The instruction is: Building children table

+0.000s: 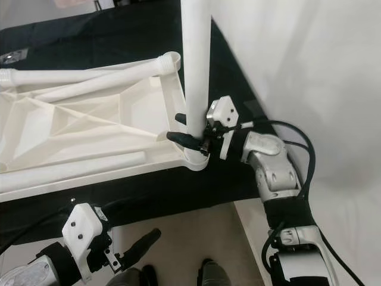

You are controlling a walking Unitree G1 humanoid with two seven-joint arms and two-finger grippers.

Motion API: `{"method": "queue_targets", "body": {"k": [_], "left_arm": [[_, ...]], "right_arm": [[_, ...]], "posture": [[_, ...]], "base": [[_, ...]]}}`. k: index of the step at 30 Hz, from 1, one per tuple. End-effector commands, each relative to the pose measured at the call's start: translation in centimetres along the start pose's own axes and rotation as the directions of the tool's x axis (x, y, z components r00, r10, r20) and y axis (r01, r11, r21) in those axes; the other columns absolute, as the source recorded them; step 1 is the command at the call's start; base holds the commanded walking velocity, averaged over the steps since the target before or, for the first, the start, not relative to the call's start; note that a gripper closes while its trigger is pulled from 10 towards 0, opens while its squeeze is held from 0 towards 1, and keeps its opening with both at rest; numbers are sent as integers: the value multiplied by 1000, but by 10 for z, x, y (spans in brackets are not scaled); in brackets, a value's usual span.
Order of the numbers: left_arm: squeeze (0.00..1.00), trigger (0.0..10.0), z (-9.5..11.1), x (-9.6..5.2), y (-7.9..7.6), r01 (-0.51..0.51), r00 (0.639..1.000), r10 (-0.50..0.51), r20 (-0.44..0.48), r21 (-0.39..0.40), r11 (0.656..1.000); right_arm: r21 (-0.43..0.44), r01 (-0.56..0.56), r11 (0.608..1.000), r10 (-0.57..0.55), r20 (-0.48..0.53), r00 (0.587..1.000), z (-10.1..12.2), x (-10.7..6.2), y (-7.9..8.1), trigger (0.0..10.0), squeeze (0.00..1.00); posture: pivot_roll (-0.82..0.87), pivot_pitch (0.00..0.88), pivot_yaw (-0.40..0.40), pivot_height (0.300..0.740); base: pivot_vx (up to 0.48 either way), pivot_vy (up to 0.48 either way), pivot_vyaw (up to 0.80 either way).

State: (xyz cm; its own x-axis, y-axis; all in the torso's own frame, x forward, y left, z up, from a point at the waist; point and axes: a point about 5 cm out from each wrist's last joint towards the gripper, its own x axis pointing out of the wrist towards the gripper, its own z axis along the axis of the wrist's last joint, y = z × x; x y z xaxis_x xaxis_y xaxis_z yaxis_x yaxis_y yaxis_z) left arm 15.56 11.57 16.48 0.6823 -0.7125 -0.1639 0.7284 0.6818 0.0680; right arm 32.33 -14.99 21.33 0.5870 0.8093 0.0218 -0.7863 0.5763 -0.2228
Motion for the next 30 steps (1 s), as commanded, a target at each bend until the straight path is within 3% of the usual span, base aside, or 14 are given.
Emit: {"method": "queue_targets", "body": {"k": [1, 2, 3, 6, 7, 8, 14, 18, 21, 30], "left_arm": [[0, 10000, -4, -1, -2, 7, 1000, -7, -23, -10, 1000], [0, 10000, -3, -1, -1, 5, 1000, -6, -23, -10, 1000], [0, 10000, -3, -1, -1, 5, 1000, -6, -23, -10, 1000], [0, 10000, -4, -1, 0, 7, 1000, -8, -23, -9, 1000], [0, 10000, -4, -1, 0, 7, 1000, -8, -23, -9, 1000], [0, 10000, -4, 0, 1, 12, 1000, -13, -24, -7, 1000], [0, 10000, -4, 0, 2, 15, 1000, -15, -26, -4, 1000], [0, 10000, -5, 0, 4, 5, 1000, -5, -30, 2, 1000], [0, 10000, -6, 1, 6, 2, 1000, -2, -29, 4, 1000], [0, 10000, -5, 2, 13, -35, 999, 35, -11, 0, 999]], "right_arm": [[148, 124, 981, -79, -280, 957, -61, -15, 7, 10000, 0], [134, 218, 967, -172, -295, 940, -66, -17, 16, 10000, 0], [134, 218, 967, -172, -295, 940, -66, -17, 16, 10000, 0], [25, 467, 884, -443, -275, 853, -69, -22, 25, 10000, 0], [25, 467, 884, -443, -275, 853, -69, -22, 25, 10000, 0], [5, 557, 830, -531, -295, 794, -69, -26, 20, 10000, 0], [9, 605, 796, -574, -302, 761, -65, -25, 23, 10000, 0], [-5, 621, 784, -592, -305, 746, -51, -20, 34, 10000, 0], [16, 631, 776, -597, -305, 742, -47, -15, 42, 10000, 0], [54, 639, 767, -600, -290, 745, -48, -12, 44, 10000, 0]], "posture": [[11, 312, 63, 740], [7, 313, 63, 740], [7, 313, 63, 740], [-1, 311, 71, 740], [-1, 311, 71, 740], [-4, 307, 75, 740], [-2, 305, 76, 740], [-4, 299, 76, 740], [-11, 290, 76, 740], [-10, 271, 72, 740]], "base": [[0, 0, 0], [0, 0, 0], [0, 0, 0], [0, 0, 0], [0, 0, 0], [0, 0, 0], [0, 0, 0], [0, 0, 0], [0, 0, 0], [0, 0, 0]]}}
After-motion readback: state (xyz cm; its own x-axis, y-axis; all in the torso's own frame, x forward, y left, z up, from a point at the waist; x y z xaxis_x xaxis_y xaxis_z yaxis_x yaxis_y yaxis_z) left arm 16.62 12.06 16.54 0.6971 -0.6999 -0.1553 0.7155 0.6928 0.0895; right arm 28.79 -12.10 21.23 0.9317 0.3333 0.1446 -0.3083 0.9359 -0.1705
